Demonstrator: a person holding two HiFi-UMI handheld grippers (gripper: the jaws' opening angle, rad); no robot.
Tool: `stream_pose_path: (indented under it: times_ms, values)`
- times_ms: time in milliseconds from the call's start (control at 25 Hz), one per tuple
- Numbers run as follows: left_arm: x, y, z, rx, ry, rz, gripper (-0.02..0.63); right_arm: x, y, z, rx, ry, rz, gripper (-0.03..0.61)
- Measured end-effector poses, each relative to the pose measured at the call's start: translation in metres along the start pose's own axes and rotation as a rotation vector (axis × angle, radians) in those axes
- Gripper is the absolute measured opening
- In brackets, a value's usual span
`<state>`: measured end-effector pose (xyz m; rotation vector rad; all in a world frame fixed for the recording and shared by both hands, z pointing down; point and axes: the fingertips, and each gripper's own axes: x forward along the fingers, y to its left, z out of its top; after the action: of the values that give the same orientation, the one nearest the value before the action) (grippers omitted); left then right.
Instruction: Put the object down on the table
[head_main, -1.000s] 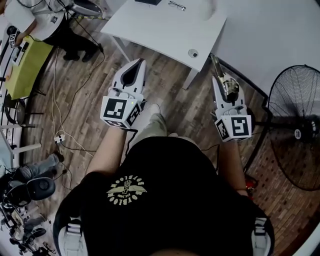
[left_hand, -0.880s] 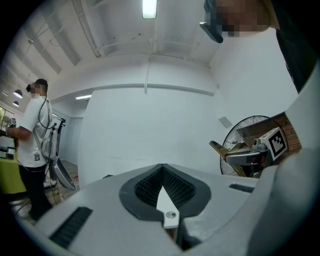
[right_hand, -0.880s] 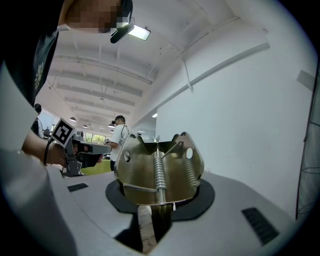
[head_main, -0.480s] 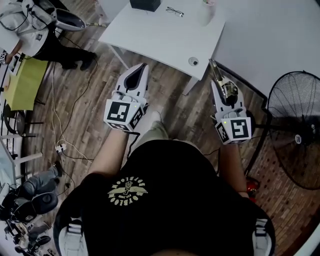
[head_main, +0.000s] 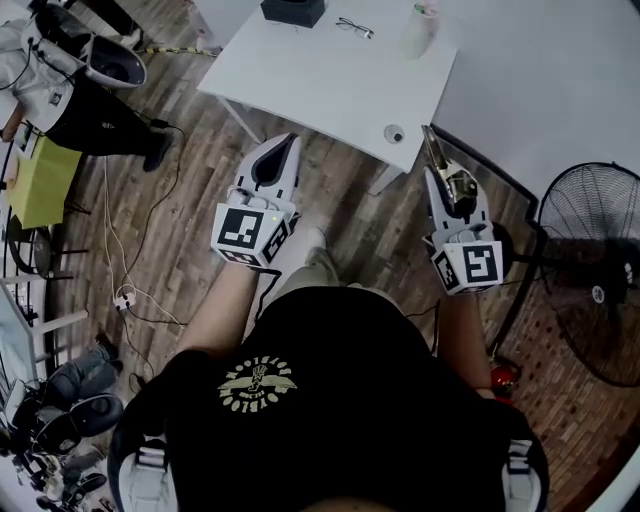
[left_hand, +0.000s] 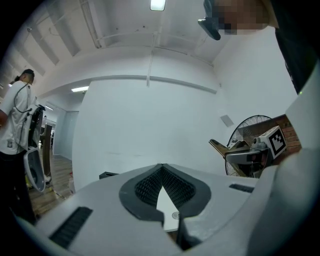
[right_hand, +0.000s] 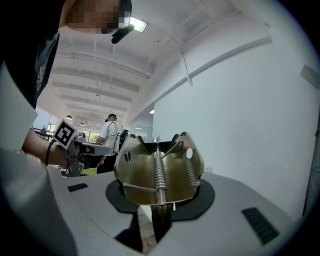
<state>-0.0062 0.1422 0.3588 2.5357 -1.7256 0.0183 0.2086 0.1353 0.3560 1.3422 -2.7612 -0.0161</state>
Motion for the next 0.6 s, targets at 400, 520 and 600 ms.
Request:
stream_pose_path:
  times_ms: [400, 520, 600]
  values:
    - [0.027, 0.027, -0.006, 0.008, 0.009, -0.01, 0.006, 0.042, -0.002, -0.007, -0.003, 0.001, 0.011, 0.117]
    - [0.039, 0.04, -0.007, 0.013, 0.011, -0.012, 0.006, 0.057, -0.006, -0.01, 0.0, 0.005, 0.005, 0.117]
    - [0.044, 0.046, -0.006, 0.014, 0.011, -0.017, 0.006, 0.065, -0.005, -0.009, 0.0, 0.009, 0.002, 0.117]
